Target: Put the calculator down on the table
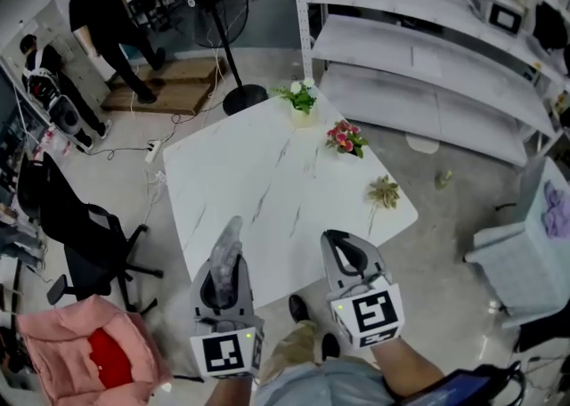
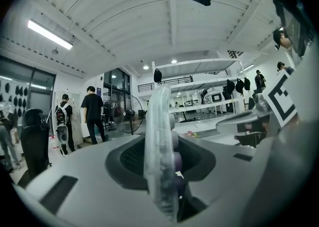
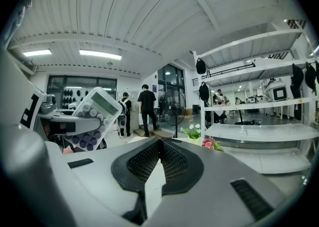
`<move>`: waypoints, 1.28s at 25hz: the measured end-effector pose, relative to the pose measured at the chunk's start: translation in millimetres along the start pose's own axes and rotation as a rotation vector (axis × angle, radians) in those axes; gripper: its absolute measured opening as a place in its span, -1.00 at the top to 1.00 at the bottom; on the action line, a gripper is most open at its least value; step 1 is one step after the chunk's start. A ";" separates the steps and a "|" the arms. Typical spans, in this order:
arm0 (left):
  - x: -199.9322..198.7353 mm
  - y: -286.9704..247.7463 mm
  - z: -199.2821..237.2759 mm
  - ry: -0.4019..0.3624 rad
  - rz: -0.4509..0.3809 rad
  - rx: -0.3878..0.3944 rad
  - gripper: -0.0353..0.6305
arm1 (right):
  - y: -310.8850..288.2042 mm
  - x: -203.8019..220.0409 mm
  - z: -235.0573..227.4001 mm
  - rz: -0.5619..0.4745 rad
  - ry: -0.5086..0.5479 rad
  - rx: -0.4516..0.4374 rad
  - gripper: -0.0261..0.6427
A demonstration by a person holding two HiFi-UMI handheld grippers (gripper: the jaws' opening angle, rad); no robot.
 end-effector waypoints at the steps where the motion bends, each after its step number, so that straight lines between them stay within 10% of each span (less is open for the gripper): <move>1: 0.8 -10.5 3.0 0.005 -0.006 0.005 0.49 | -10.0 -1.9 -3.2 0.003 0.005 0.002 0.87; 21: -33.2 -162.8 46.7 0.028 -0.105 0.115 0.49 | -133.0 -63.1 -44.9 -0.064 0.089 0.083 0.87; 32: -24.4 -201.6 23.7 0.016 -0.012 0.100 0.49 | -147.9 -50.1 -85.6 -0.022 0.052 0.055 0.87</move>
Point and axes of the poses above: the fingertips, and each gripper's own axes: y backward along the fingers, z to its left, x out of its underside, the point moved 8 cm from there along y, backward along the fingers, and after that the axes turned 7 degrees about -x, right-handed, at the moved point
